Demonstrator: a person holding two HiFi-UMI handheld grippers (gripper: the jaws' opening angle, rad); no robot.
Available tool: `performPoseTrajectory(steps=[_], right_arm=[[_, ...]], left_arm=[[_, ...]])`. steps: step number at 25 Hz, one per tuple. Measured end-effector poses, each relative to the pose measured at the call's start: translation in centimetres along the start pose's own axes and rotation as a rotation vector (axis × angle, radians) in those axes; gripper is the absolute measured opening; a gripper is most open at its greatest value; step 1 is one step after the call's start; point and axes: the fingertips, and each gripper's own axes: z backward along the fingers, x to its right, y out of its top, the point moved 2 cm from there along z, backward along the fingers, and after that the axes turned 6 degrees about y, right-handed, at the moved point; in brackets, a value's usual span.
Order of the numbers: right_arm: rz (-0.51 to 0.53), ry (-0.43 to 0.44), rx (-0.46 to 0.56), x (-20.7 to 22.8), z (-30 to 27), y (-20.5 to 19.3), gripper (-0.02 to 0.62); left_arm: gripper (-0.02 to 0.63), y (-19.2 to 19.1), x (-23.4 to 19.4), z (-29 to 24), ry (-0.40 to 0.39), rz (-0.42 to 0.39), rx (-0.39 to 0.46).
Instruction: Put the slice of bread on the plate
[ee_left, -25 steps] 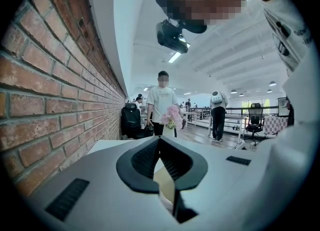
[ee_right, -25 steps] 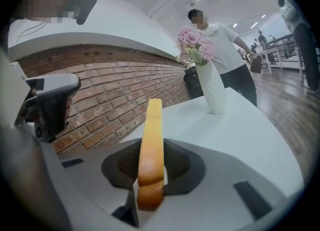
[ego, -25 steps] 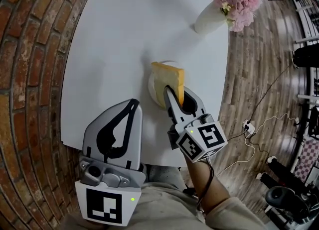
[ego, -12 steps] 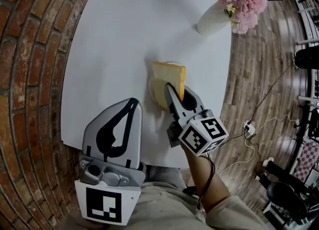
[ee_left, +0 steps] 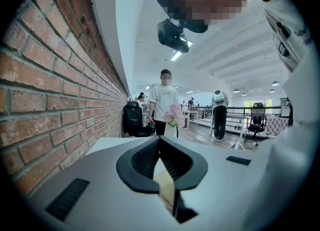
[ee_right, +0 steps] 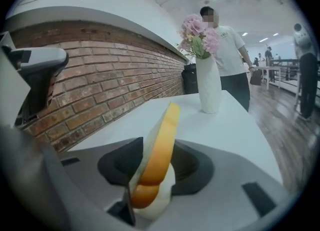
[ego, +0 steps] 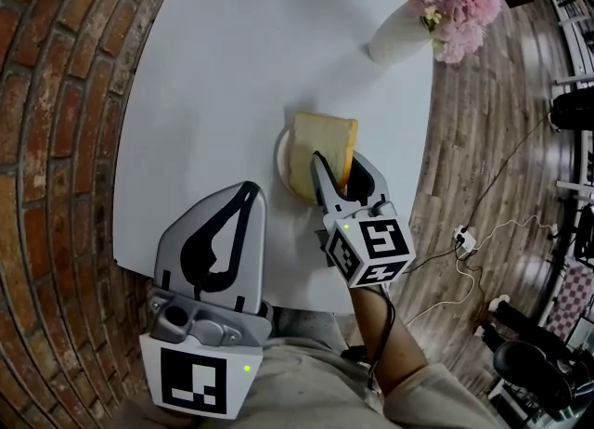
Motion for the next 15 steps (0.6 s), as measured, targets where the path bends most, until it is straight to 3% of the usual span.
performPoseTrajectory(steps=[3,6,12,15], right_arm=[[0.029,-0.038,-0.022,0.3,0.0,-0.1,0.181],[0.059,-0.051,-0.069,0.4,-0.2,-0.9,0.302],[0.089,-0.094,-0.145,0.7,-0.5,-2.2,0.348],[0.091,-0.102,-0.17,0.8,-0.6,-2.5,0.41]], left_arm=[[0.01,0.0,0.0,0.1,0.001,0.003,0.001],[0.01,0.0,0.0,0.2,0.001,0.005,0.001],[0.01,-0.1,0.0,0.2,0.002,0.006,-0.002],[0.01,-0.2,0.0,0.2,0.003,0.007,-0.004]])
